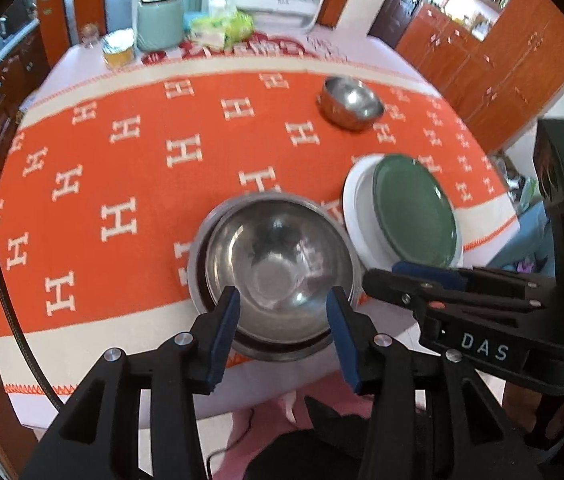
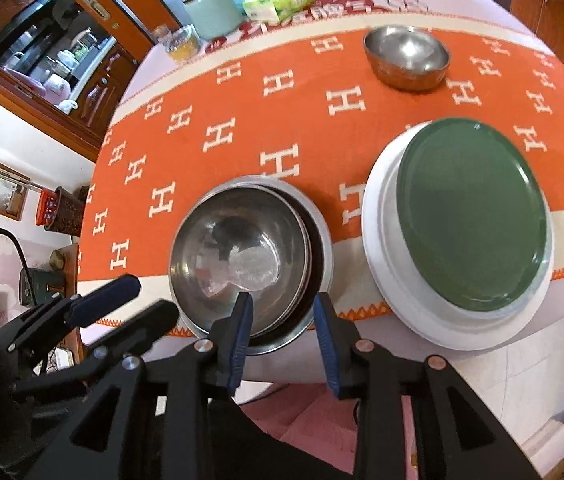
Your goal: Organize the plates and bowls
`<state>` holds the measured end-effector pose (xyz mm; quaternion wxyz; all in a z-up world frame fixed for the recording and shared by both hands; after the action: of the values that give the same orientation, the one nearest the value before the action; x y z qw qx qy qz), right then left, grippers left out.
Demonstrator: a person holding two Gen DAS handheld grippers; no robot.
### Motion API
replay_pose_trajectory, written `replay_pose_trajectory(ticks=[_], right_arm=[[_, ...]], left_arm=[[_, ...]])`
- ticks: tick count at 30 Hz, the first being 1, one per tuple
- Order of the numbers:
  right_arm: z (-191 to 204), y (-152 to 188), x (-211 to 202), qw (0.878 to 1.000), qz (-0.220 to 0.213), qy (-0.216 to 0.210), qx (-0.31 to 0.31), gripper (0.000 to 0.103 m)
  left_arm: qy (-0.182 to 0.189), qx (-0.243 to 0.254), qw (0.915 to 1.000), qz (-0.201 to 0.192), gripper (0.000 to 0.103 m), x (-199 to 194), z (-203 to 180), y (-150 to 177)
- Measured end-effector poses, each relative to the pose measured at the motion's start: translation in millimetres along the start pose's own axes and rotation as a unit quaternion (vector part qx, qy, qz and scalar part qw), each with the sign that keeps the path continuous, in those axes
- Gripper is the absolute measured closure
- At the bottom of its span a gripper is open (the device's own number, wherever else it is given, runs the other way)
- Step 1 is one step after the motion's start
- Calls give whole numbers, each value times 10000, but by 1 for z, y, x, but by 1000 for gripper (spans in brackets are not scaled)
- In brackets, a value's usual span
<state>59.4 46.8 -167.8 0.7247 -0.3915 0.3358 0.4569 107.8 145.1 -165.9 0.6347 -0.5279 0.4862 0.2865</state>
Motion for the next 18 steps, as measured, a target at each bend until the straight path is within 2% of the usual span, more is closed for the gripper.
replay_pose_trajectory(ticks=[5, 12, 17, 18], right_arm=[[2, -7, -22, 9980, -596, -60, -220, 71], [-1, -26, -55, 9887, -1351, -316, -571, 71], [-14, -39, -72, 9845, -1525, -534, -683, 71], [-18, -43, -75, 9845, -1516, -545, -700, 71]], left_arm=[[-142, -240, 9988, -403, 55, -14, 5, 0], [-427, -661, 9949, -626, 53, -24, 11, -4], [-576, -963, 9894, -918, 47, -36, 4, -14], [-605, -1018, 9883, -958, 42, -37, 1, -16]])
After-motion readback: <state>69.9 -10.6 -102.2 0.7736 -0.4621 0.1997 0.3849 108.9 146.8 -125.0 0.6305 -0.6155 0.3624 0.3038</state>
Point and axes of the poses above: each gripper's, at about its wrist camera, not at the fingertips, and x roughly the way its jaws point, z to its left, y to its underside, the point moved 6 cm from there along x, roughly the way its jaws point, and after that the axes turned 13 degrees about -y, right-handed, at the moved point
